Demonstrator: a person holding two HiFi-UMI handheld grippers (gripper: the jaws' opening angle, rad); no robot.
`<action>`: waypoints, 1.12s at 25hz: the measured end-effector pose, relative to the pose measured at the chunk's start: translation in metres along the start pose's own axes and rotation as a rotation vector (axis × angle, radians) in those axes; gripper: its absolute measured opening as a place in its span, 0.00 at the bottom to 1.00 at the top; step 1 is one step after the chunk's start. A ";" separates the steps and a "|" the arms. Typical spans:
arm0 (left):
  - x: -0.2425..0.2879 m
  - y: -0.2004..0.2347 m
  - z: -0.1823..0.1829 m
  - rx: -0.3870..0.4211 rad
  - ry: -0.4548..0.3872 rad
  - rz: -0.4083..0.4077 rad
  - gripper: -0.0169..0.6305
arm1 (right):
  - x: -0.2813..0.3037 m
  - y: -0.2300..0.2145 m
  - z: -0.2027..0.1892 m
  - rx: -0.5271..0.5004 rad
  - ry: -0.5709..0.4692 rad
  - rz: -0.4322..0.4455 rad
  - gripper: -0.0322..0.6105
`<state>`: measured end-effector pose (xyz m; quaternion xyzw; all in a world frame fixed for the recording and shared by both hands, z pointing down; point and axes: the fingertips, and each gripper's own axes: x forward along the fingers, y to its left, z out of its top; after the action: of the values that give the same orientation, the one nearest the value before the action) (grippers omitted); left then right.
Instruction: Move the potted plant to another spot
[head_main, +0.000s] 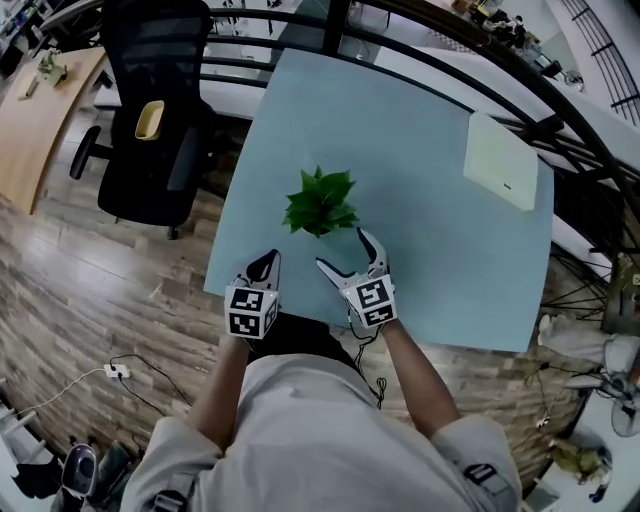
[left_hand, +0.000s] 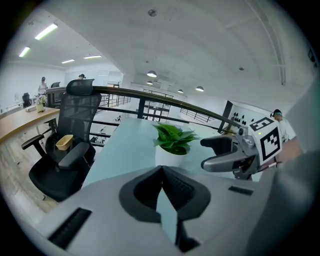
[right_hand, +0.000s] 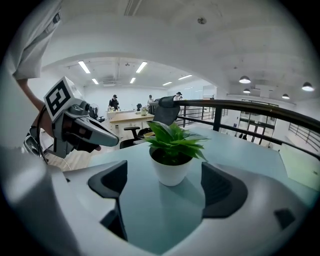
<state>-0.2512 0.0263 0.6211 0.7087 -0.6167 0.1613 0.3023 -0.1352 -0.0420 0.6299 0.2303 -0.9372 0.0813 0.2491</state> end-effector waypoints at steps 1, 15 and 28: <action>0.003 0.002 -0.001 -0.002 0.007 -0.004 0.05 | 0.006 -0.002 -0.002 0.005 0.008 0.003 0.76; 0.016 0.020 -0.006 0.032 0.068 -0.066 0.05 | 0.076 -0.021 0.009 0.054 0.032 -0.015 0.90; 0.043 0.058 -0.001 0.036 0.086 -0.123 0.05 | 0.095 -0.018 0.011 0.078 0.095 -0.043 0.92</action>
<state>-0.2992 -0.0099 0.6614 0.7429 -0.5554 0.1838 0.3254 -0.2042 -0.0982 0.6693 0.2558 -0.9152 0.1235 0.2860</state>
